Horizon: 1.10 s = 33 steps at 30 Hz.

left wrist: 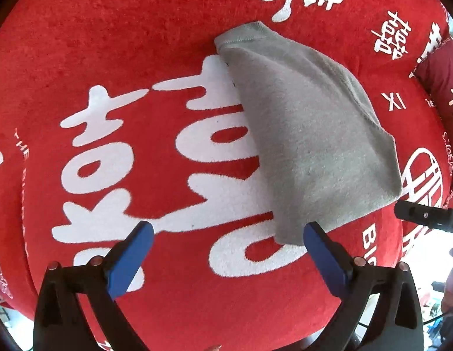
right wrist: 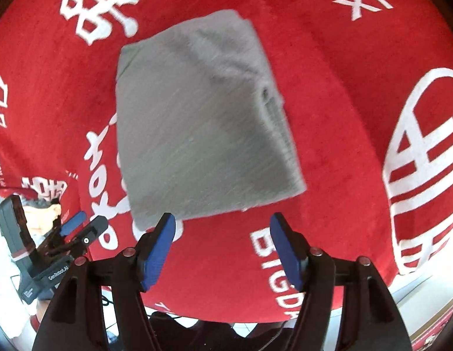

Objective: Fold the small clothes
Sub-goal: 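Open the right gripper and lift both grippers above the folded bundle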

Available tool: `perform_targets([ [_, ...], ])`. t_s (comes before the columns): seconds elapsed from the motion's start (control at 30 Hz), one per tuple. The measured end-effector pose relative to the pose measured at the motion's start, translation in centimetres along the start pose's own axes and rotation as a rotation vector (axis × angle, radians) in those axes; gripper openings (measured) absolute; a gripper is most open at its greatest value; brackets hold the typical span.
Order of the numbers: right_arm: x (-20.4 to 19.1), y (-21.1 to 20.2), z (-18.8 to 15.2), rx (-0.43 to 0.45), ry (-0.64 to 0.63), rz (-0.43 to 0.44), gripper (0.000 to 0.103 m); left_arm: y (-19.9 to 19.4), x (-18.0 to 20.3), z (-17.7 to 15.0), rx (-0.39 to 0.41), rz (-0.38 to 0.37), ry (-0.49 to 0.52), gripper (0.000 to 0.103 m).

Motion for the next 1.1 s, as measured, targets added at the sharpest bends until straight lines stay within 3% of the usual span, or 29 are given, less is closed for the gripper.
perform_targets([
  [0.2, -2.5, -0.1, -0.7, 0.001, -0.070, 0.003, 0.085, -0.5, -1.8, -0.9, -0.029, 0.018, -0.020, 0.103],
  [0.57, -8.3, -1.5, -2.1, -0.008, -0.220, -0.039, 0.087, -3.1, -5.6, -2.8, -0.059, 0.023, -0.068, 0.103],
  [1.1, -15.5, -6.6, -6.9, 0.008, -0.126, -0.001, 0.087, -11.7, -9.3, -4.8, -0.033, -0.106, -0.058, 0.103],
])
Point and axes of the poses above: each gripper's, at about its wrist camera, not at the fingertips, and y roughly the way its jaws point, x to its right, z to its top, the point moved 10 cm from there along y, roughly the way its jaws point, and after that the axes turned 14 degrees about -y, right-handed, at the moved point
